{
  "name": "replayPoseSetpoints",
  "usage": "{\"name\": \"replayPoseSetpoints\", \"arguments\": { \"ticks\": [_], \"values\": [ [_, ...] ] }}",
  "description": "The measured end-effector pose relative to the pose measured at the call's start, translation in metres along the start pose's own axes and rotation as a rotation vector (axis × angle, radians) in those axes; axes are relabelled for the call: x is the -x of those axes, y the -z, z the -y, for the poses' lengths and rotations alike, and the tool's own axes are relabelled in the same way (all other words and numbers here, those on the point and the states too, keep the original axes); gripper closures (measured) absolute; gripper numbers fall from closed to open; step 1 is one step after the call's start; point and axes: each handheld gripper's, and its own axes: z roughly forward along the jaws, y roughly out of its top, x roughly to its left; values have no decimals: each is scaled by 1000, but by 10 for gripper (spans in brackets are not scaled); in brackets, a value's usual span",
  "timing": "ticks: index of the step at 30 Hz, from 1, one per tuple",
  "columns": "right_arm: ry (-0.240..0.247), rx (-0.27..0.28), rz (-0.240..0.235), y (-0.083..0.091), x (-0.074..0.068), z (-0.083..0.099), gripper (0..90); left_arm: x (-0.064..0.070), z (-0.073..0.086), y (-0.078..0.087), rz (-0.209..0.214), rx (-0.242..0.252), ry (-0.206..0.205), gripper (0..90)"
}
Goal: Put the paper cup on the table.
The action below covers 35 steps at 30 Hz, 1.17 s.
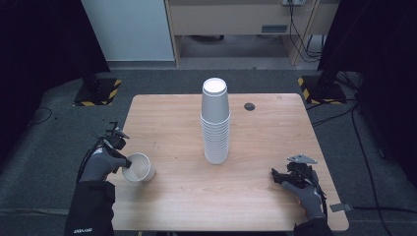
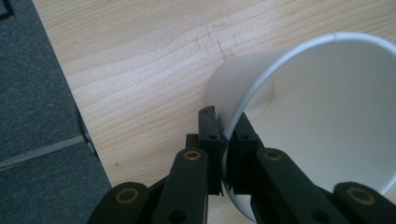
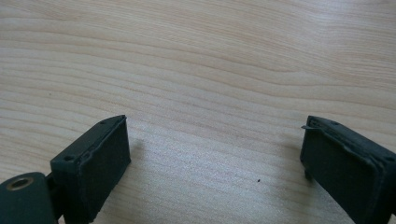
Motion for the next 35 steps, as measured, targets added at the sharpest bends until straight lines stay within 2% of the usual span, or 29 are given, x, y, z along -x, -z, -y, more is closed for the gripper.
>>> {"name": "replayPoseSetpoints", "arguments": {
  "ticks": [5, 9, 14, 19, 20, 21, 22, 23, 24, 26, 27, 28, 31, 32, 33, 35],
  "values": [
    [2, 1, 0, 0, 0, 0, 85, 1, -1, -3, 7, -11, 8, 857],
    [2, 1, 1, 0, 0, 0, 85, 1, -1, -4, 5, 4, 11, 850],
    [2, 1, 1, 0, 0, 0, 85, 2, 0, -8, 2, 63, 18, 773],
    [1, -1, -4, 0, -1, 0, 85, 3, 3, -8, -5, 140, 4, 692],
    [1, -1, -3, 0, -1, 0, 85, 3, 4, -7, -11, 172, 9, 670],
    [2, 0, -1, 0, -1, 0, 85, 3, 7, -5, -15, 234, 0, 635],
    [2, 0, -1, 0, -1, 0, 85, 3, 7, -5, -15, 234, 0, 613],
    [1, -1, -3, 0, -1, 0, 85, 3, 8, -3, -18, 272, 4, 613],
    [1, -1, -3, 0, -1, 0, 85, 4, 11, -2, -28, 317, 0, 560],
    [0, -1, -3, 0, -1, 0, 85, 4, 16, 0, -41, 397, 9, 547],
    [1, -1, -3, 0, -1, 0, 85, 5, 21, 1, -48, 473, 14, 516],
    [1, -1, -3, 0, -1, 0, 85, 5, 21, 1, -48, 473, 14, 504],
    [0, -1, -1, 0, -1, 0, 84, 8, 30, 2, -55, 591, 32, 473],
    [-1, -1, -1, 0, -1, 0, 82, 9, 37, 3, -65, 667, 45, 456],
    [-1, -1, -1, 0, -1, 0, 82, 9, 37, 3, -65, 667, 45, 447],
    [0, 1, 1, -1, -1, 0, 79, 11, 43, 4, -79, 742, 67, 436]
  ]
}}
